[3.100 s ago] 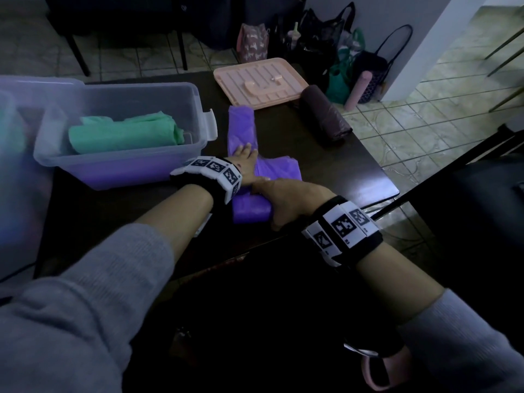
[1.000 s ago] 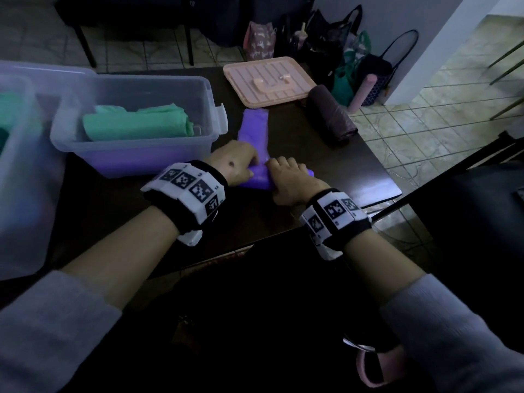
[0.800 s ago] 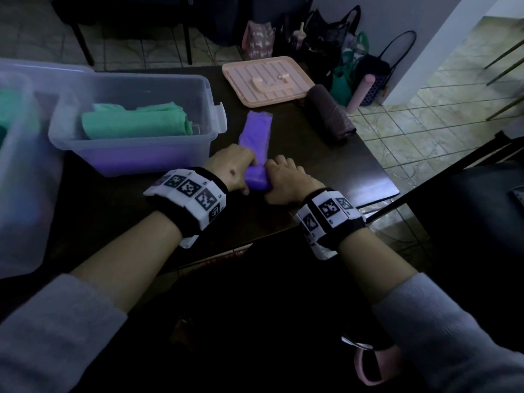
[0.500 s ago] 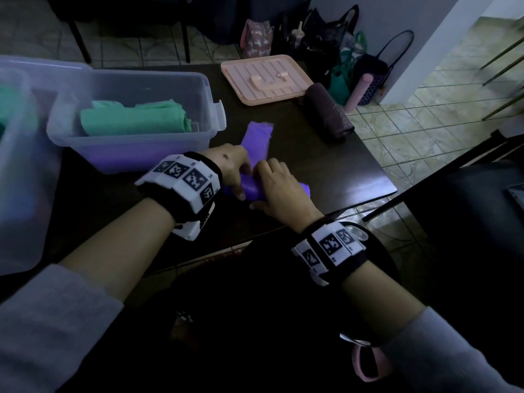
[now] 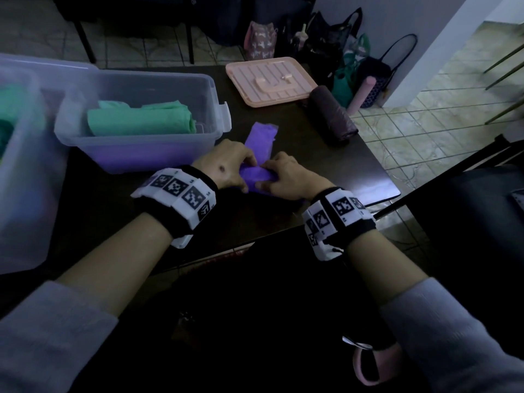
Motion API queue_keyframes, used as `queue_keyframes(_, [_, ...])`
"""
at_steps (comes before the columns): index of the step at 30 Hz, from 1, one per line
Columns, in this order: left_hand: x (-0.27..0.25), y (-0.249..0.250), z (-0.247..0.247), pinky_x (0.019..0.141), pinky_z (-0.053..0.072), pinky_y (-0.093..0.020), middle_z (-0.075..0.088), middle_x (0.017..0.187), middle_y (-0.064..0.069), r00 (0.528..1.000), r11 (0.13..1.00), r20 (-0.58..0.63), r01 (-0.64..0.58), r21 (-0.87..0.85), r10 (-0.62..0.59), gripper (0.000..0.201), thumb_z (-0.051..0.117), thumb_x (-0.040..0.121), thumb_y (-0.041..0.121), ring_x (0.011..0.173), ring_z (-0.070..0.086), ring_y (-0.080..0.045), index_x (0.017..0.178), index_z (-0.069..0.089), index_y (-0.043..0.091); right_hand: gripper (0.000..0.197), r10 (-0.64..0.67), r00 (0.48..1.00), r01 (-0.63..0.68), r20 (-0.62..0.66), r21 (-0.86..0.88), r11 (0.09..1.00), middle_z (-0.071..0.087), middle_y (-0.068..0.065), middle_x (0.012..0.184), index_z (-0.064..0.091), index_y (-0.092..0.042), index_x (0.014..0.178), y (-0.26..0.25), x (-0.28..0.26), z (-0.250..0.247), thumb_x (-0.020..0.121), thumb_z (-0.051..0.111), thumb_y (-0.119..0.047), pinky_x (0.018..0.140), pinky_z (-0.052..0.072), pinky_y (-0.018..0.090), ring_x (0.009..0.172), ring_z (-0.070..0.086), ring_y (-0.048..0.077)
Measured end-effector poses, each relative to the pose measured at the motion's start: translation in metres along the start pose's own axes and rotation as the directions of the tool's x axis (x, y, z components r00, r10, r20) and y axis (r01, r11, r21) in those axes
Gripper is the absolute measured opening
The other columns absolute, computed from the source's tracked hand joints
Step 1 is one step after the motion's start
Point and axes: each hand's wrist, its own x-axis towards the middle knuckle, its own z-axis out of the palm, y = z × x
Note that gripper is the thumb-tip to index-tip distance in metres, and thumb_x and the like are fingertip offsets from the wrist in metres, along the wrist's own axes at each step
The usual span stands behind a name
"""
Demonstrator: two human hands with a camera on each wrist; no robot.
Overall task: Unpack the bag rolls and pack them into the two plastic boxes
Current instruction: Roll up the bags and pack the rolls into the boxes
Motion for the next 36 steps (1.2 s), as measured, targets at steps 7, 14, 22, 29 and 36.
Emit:
queue_keyframes(7, [0.005,0.003,-0.007,0.102,0.038,-0.032,0.054,0.132,-0.007,0.990,0.997,0.139,0.003,0.079,-0.014,0.071,0.083,0.066,0.015,0.123,0.049,-0.022,0.131,0.053,0.015,0.055,0.028,0.994,-0.038,0.103,0.102,0.994,0.046,0.009,0.134,0.040,-0.013,0.136,0.003,0.008,-0.012,0.090,0.059,-0.036,0.098,0.036,0.028,0.119,0.046,0.020])
queue_keyframes(14, [0.007,0.004,-0.007,0.098,0.041,-0.032,0.055,0.130,-0.006,0.957,0.997,0.283,0.044,0.060,-0.059,0.064,0.078,0.073,0.019,0.119,0.051,-0.022,0.132,0.052,0.017,0.038,0.028,0.991,-0.045,0.131,0.127,0.991,0.052,0.001,0.110,0.052,-0.012,0.120,0.008,-0.002,-0.012,0.092,0.055,-0.038,0.080,0.033,0.024,0.096,0.048,0.013])
queue_keyframes(22, [0.009,0.002,-0.004,0.091,0.042,-0.029,0.061,0.121,-0.008,0.929,0.996,0.361,0.088,0.001,-0.083,0.045,0.069,0.082,0.026,0.099,0.055,-0.019,0.124,0.058,0.013,0.050,-0.151,0.958,0.155,-0.244,-0.003,0.988,0.048,0.007,0.115,0.053,-0.014,0.116,-0.001,-0.024,0.019,0.074,0.075,-0.031,0.092,0.041,0.038,0.106,0.045,0.022])
queue_keyframes(29, [0.007,-0.002,-0.008,0.102,0.041,-0.032,0.057,0.127,-0.005,0.964,0.969,0.238,0.162,-0.186,-0.115,0.058,0.075,0.076,0.019,0.116,0.054,-0.019,0.129,0.053,0.014,0.057,-0.128,0.952,0.142,-0.278,0.030,0.989,0.047,0.007,0.124,0.051,-0.015,0.124,0.005,-0.018,0.027,0.073,0.076,-0.017,0.097,0.040,0.038,0.114,0.047,0.025])
queue_keyframes(36, [-0.003,-0.006,-0.009,0.088,0.041,-0.024,0.062,0.120,-0.004,0.993,0.970,0.057,0.110,-0.217,-0.100,0.054,0.080,0.070,0.015,0.102,0.055,-0.013,0.121,0.060,0.012,0.050,-0.084,0.988,0.095,-0.128,0.084,0.992,0.048,0.008,0.136,0.046,-0.018,0.136,0.012,-0.007,0.005,0.089,0.061,-0.027,0.099,0.030,0.022,0.123,0.046,0.021])
